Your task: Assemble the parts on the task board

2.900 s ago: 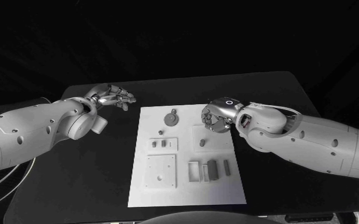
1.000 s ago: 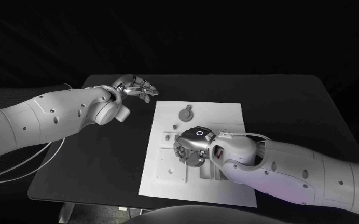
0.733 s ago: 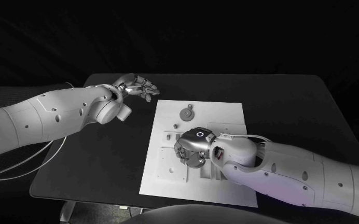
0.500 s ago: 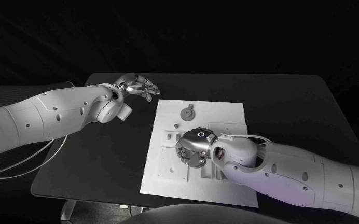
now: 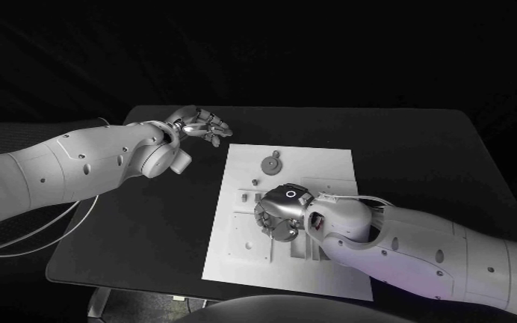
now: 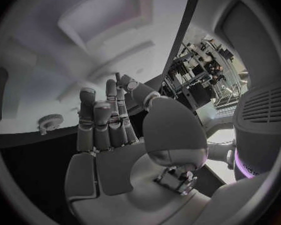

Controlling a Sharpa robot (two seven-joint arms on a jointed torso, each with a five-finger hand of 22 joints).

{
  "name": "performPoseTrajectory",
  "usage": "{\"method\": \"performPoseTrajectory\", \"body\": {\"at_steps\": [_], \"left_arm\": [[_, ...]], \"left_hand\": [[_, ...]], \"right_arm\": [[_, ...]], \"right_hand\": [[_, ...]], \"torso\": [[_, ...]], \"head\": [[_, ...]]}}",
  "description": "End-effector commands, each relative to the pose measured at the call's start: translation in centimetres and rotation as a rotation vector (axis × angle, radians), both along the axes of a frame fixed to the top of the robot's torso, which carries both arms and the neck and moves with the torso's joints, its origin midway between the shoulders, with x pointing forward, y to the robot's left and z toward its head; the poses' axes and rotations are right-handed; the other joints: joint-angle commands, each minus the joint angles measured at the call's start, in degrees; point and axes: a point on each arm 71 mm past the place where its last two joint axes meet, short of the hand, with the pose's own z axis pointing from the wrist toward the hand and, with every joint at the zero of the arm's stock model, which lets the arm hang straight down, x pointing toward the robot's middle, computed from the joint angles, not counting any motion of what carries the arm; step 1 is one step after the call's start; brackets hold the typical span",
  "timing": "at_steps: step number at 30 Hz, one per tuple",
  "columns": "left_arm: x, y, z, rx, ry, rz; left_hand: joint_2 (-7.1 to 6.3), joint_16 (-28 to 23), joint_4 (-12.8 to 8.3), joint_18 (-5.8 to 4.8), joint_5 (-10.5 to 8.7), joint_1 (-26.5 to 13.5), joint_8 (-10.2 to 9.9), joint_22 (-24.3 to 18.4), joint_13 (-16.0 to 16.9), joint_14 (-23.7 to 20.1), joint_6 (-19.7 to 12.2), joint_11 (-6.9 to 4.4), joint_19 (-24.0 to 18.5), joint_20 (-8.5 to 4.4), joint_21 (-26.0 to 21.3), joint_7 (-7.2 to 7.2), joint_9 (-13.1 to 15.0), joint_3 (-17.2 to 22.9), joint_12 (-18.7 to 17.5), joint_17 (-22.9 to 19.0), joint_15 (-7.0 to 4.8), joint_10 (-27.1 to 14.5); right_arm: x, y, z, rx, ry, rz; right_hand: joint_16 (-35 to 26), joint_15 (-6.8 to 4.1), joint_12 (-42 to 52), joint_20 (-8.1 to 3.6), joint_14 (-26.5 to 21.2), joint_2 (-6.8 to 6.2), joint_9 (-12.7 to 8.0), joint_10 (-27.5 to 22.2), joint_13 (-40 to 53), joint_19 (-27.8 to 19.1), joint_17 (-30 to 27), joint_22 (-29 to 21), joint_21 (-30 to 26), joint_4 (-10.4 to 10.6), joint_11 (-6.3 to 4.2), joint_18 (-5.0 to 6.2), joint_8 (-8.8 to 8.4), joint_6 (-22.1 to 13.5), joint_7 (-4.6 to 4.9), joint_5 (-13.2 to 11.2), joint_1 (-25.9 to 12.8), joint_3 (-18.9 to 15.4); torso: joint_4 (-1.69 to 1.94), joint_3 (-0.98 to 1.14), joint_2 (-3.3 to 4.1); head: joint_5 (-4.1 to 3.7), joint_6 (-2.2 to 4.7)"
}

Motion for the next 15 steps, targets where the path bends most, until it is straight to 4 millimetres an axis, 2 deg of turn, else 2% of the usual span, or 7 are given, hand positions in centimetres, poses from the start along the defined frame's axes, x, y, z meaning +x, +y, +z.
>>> {"method": "performPoseTrajectory", "body": {"at_steps": [1, 15], "left_arm": [[0.01, -0.19, 0.12, -0.007, -0.005, -0.009], [-0.01, -0.15, 0.12, -0.006, -0.005, -0.008]], "left_hand": [[0.27, -0.24, -0.32, 0.57, -0.08, 0.50, 0.13, 0.08, -0.07, 0.31, -0.03, 0.18, 0.38, -0.01, -0.38, 0.16, -0.07, -0.03, -0.01, 0.08, 0.18, -0.11], [0.31, -0.32, -0.33, 0.56, -0.08, 0.52, 0.14, 0.09, -0.11, 0.31, -0.02, 0.18, 0.38, -0.01, -0.41, 0.17, -0.08, -0.03, -0.01, 0.18, 0.18, -0.11]], "right_arm": [[-0.12, 0.16, 0.01, -0.002, -0.013, 0.016], [-0.05, 0.34, -0.19, -0.005, -0.009, 0.019]], "right_hand": [[-0.27, -0.26, -0.12, -0.51, -0.07, 0.52, -0.02, 0.28, 0.06, -0.02, -0.01, 0.85, 0.07, 0.14, 0.05, 1.66, 0.26, 0.33, 0.00, 0.25, -0.16, -0.02], [-0.27, -0.26, -0.15, -0.51, -0.07, 0.52, 0.00, 0.29, 0.06, -0.01, 0.00, 0.85, 0.06, 0.15, 0.05, 1.66, 0.25, 0.33, 0.01, 0.25, -0.17, -0.03]], "torso": [[-0.02, 0.01, -0.01], [0.06, 0.01, 0.00]], "head": [[0.09, 0.05], [0.44, -0.14]]}}
